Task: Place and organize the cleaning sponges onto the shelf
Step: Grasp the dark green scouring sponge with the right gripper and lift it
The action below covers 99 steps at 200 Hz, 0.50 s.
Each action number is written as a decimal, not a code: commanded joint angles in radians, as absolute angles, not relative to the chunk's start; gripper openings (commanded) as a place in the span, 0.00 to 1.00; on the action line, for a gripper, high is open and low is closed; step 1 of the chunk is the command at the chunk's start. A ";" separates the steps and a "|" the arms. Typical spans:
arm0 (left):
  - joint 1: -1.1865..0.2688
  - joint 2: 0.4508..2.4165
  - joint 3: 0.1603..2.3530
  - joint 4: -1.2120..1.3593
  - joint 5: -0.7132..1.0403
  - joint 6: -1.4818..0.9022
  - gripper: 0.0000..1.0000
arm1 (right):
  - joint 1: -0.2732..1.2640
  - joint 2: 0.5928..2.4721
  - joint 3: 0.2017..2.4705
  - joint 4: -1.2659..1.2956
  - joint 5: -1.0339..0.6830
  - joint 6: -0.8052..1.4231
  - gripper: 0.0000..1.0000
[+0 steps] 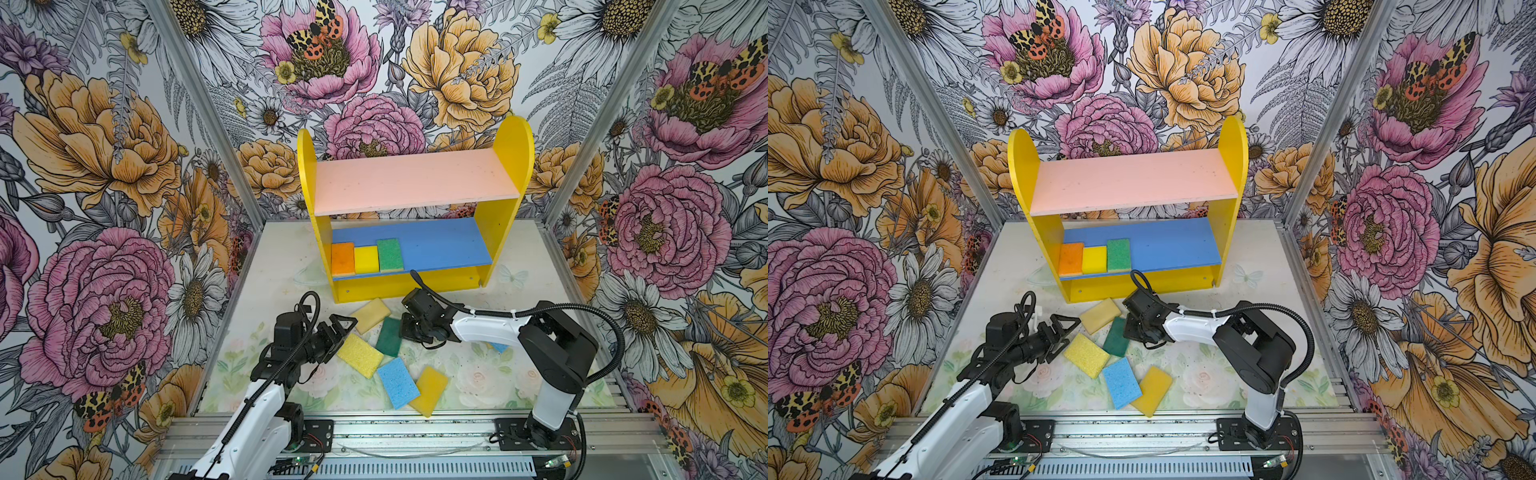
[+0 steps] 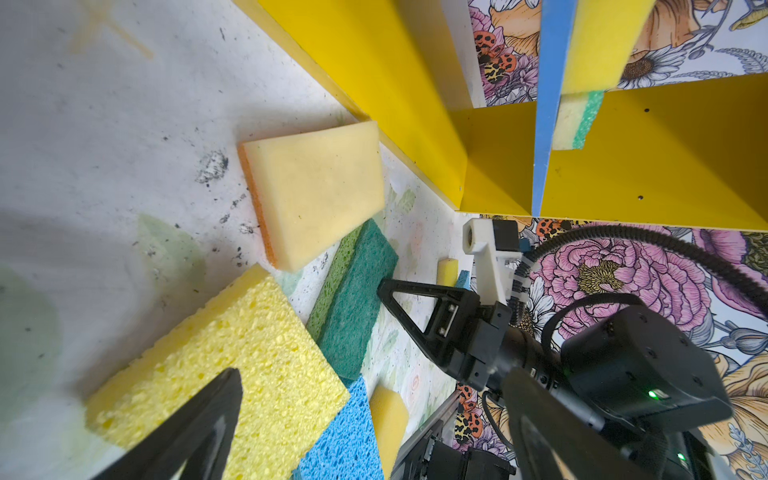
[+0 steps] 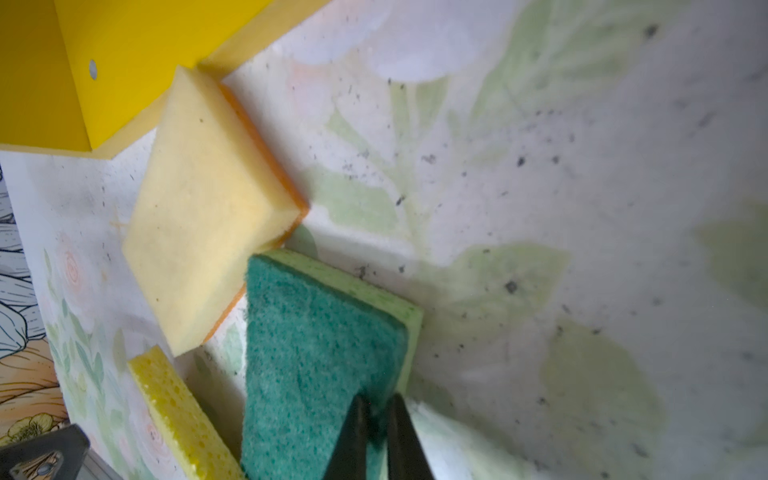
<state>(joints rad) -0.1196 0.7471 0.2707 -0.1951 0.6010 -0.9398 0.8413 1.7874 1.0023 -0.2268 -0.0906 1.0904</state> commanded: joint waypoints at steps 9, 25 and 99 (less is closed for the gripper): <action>-0.124 0.726 0.302 -0.211 0.631 -0.922 0.99 | 0.844 1.735 0.982 -0.207 -0.005 1.086 0.00; -0.129 0.720 0.311 -0.219 0.634 -0.916 0.99 | 0.841 1.727 0.979 -0.206 0.001 1.079 0.00; -0.161 0.708 0.339 -0.216 0.649 -0.884 0.99 | 0.778 1.615 0.918 -0.210 -0.006 1.029 0.00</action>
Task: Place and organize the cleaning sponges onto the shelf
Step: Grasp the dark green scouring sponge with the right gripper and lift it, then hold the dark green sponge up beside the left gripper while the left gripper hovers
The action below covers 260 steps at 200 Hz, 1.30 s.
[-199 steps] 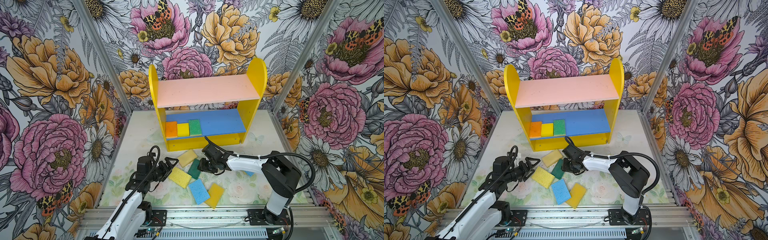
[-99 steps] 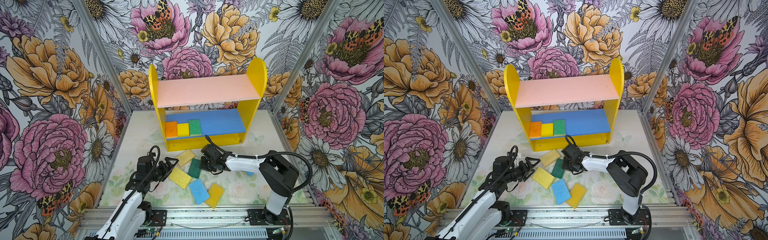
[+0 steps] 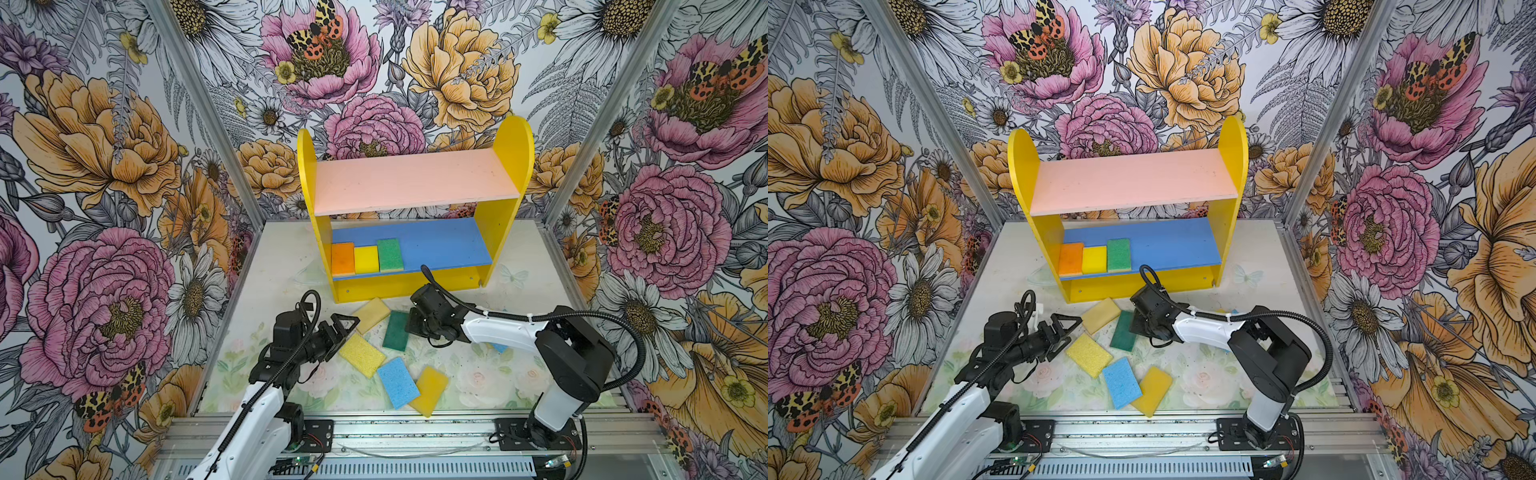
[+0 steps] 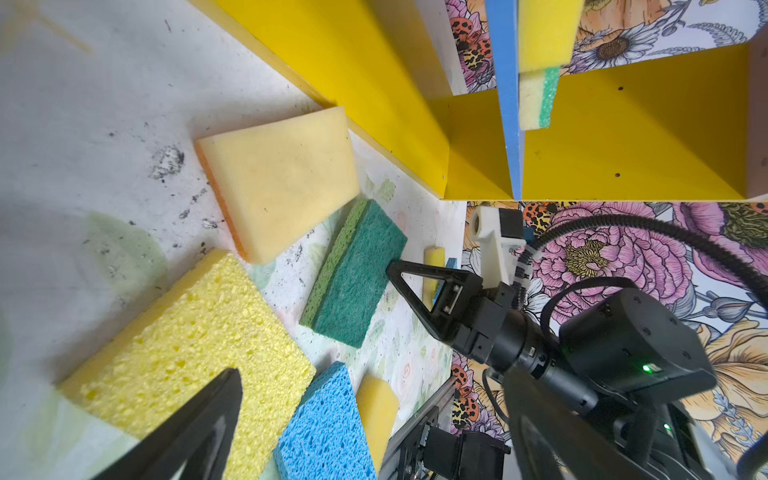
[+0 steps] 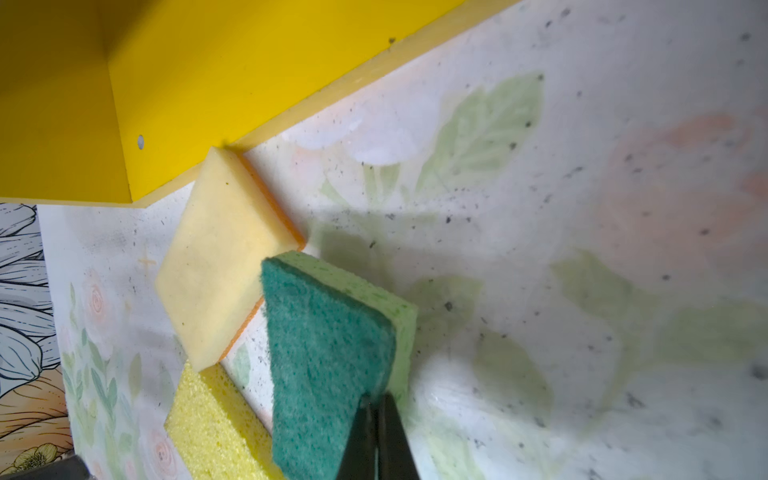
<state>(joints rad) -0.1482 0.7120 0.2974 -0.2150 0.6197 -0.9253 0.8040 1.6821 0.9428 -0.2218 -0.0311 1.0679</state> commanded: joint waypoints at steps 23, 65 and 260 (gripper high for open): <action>-0.174 0.722 0.354 -0.216 0.665 -0.869 0.99 | 0.741 1.563 0.897 -0.221 -0.027 0.996 0.00; -0.210 0.722 0.371 -0.213 0.667 -0.847 0.99 | 0.694 1.507 0.945 -0.326 -0.085 0.902 0.00; -0.282 0.815 0.385 -0.028 0.727 -0.858 0.98 | 0.727 1.567 1.120 -0.356 -0.558 0.656 0.00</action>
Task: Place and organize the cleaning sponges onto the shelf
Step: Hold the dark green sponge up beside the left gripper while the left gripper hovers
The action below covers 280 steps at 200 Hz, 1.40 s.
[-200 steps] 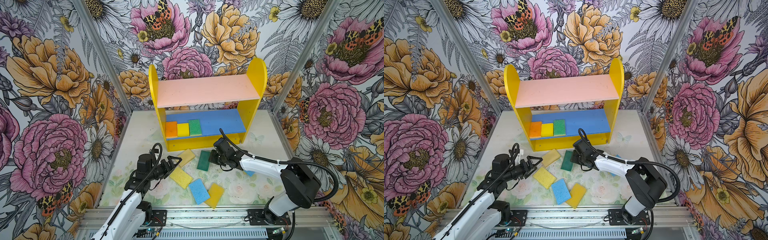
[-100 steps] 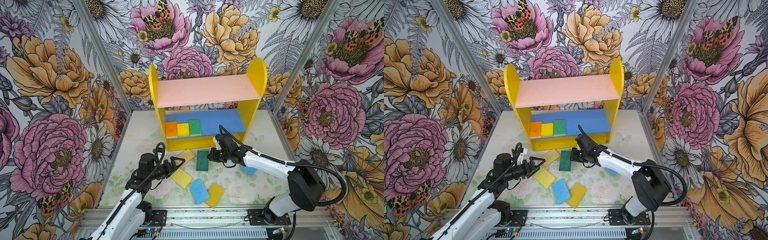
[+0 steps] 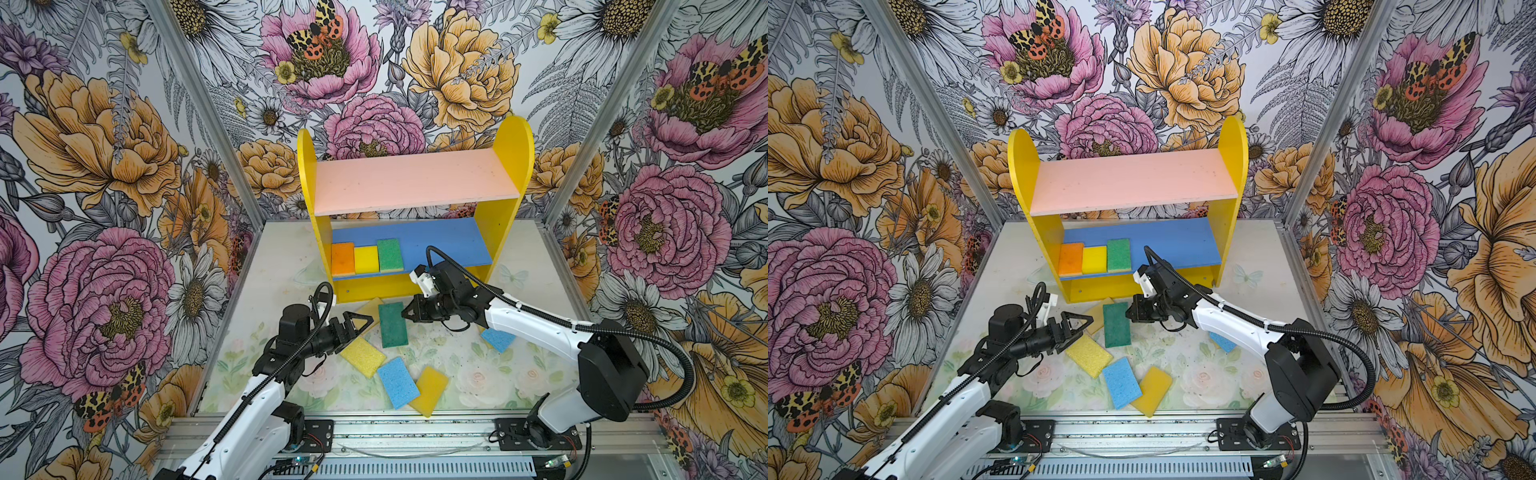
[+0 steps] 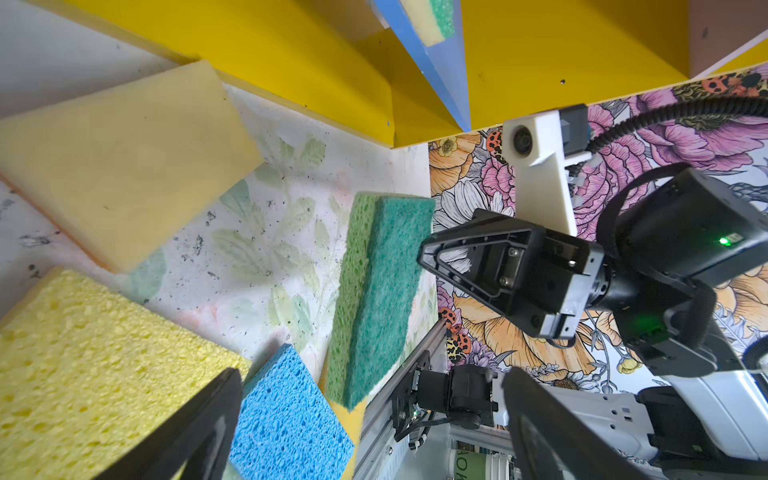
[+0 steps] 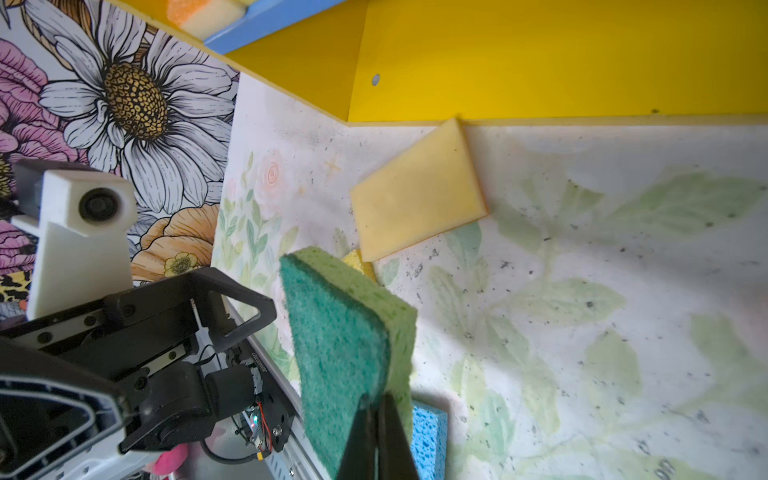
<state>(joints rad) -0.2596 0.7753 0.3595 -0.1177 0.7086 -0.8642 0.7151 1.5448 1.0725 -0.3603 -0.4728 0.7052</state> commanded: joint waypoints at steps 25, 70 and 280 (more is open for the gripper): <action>-0.332 0.864 0.392 0.013 0.693 -0.859 0.95 | 0.740 1.585 1.153 -0.355 -0.586 0.649 0.00; -0.362 0.885 0.397 0.057 0.665 -0.876 0.72 | 0.762 1.602 1.193 -0.353 -0.604 0.632 0.00; -0.203 0.750 0.318 0.142 0.710 -1.088 0.07 | 0.774 1.541 1.196 -0.352 -0.526 0.655 0.63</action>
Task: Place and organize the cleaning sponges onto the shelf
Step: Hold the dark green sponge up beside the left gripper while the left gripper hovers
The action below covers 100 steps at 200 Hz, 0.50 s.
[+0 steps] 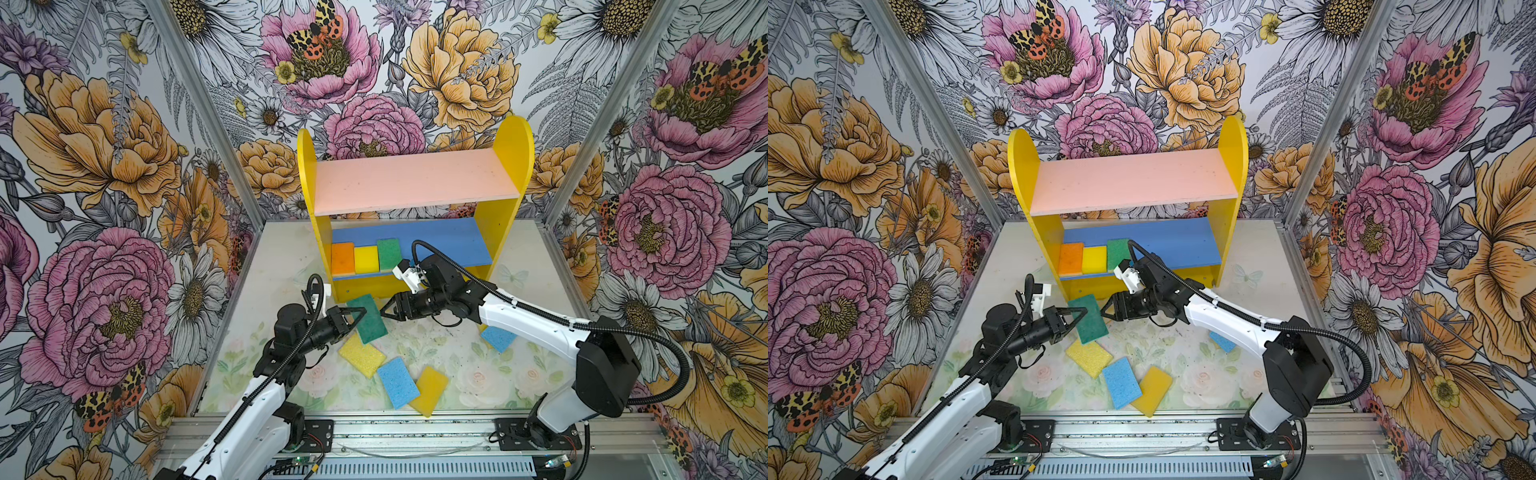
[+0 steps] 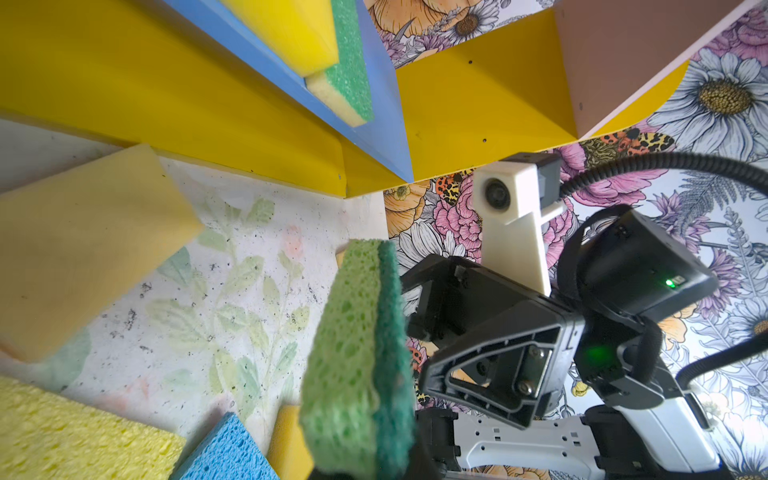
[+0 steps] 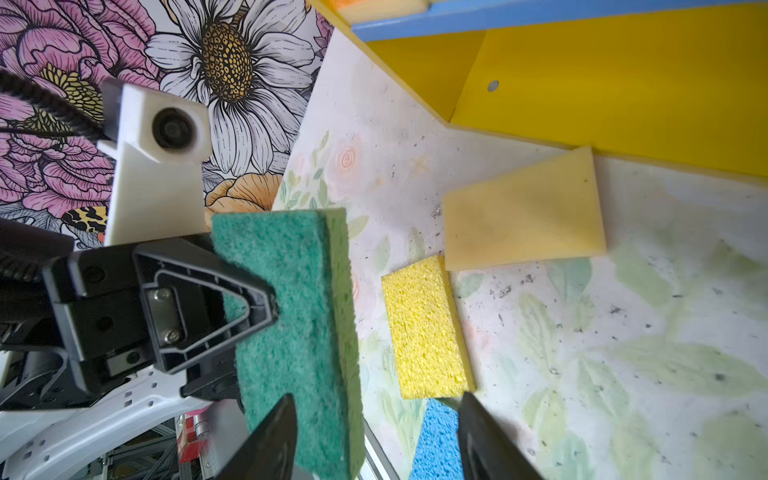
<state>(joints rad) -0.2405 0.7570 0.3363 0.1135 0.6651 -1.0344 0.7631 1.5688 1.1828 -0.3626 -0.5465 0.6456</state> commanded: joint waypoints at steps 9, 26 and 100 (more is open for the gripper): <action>-0.186 0.746 0.310 0.154 0.724 -1.106 0.08 | 0.775 1.544 1.200 -0.351 -0.530 0.655 0.63; -0.157 0.737 0.302 0.156 0.746 -1.128 0.08 | 0.778 1.549 1.211 -0.352 -0.532 0.656 0.63; -0.080 0.748 0.321 0.186 0.829 -1.167 0.08 | 0.837 1.578 1.251 -0.346 -0.522 0.663 0.60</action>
